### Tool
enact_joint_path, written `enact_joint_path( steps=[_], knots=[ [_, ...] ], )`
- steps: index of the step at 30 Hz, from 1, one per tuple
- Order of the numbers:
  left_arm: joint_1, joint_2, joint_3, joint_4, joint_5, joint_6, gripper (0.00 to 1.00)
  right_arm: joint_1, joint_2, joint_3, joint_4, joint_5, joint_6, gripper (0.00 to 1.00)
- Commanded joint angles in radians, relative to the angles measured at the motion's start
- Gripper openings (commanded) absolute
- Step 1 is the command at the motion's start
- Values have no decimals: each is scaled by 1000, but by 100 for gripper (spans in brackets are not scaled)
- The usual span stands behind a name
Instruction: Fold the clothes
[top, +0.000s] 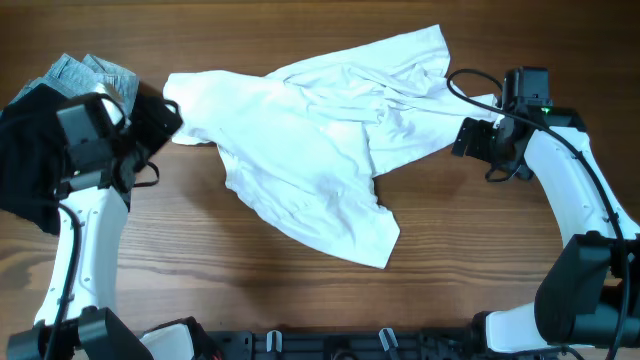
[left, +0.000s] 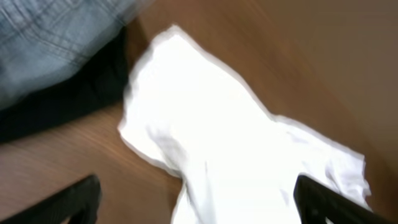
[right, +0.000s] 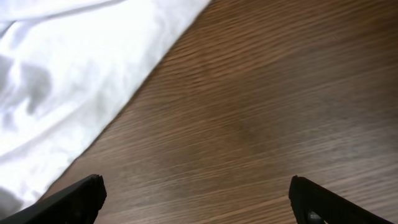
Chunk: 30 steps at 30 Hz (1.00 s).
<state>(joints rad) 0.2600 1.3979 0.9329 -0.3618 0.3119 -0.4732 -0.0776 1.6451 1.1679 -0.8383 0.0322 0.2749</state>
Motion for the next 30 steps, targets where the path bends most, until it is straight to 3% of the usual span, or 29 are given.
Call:
enact_joint_path(
  steps=[1, 4, 5, 6, 8, 11, 14, 16, 17, 18, 19, 22, 26, 30],
  knots=[
    [-99, 11, -4, -272, 141, -3, 100, -2, -7, 3, -1, -86, -62, 100],
    [-247, 12, -40, -405, 140, -11, 100, -2, -7, 3, 0, -86, -61, 100],
    [-306, 13, -65, -421, 136, -63, 100, -2, -7, 3, 0, -86, -61, 100],
    [-386, 13, -113, -417, 137, -218, 100, -2, -7, 3, 0, -86, -61, 100],
    [-487, 19, -179, -373, 136, -392, 100, -2, -7, 3, -1, -86, -62, 100],
    [-628, 53, -262, -201, 132, -562, 100, -2, -7, 3, -2, -86, -56, 100],
    [-727, 153, -279, 4, 95, -635, 87, -2, -7, 3, -13, -86, -46, 100],
    [-762, 231, -279, 79, 99, -665, 67, -2, -7, 3, -22, -86, -47, 100],
    [-770, 266, -279, 100, 100, -673, 50, -2, -7, 3, -24, -86, -46, 100],
    [-766, 284, -279, 113, 110, -673, 8, -2, -7, 3, -27, -85, -47, 100],
    [-751, 285, -278, 120, 121, -661, 4, -2, -7, 3, -28, -85, -47, 100],
    [-620, 208, -243, -11, 126, -472, 4, -2, -6, 3, -18, -85, -47, 100],
    [-244, -31, -201, -308, 19, -200, 4, -2, 25, 3, 27, -117, 16, 100],
    [-47, -110, -201, -393, -52, -112, 4, -2, 100, 2, 42, -130, 45, 99]
  ],
)
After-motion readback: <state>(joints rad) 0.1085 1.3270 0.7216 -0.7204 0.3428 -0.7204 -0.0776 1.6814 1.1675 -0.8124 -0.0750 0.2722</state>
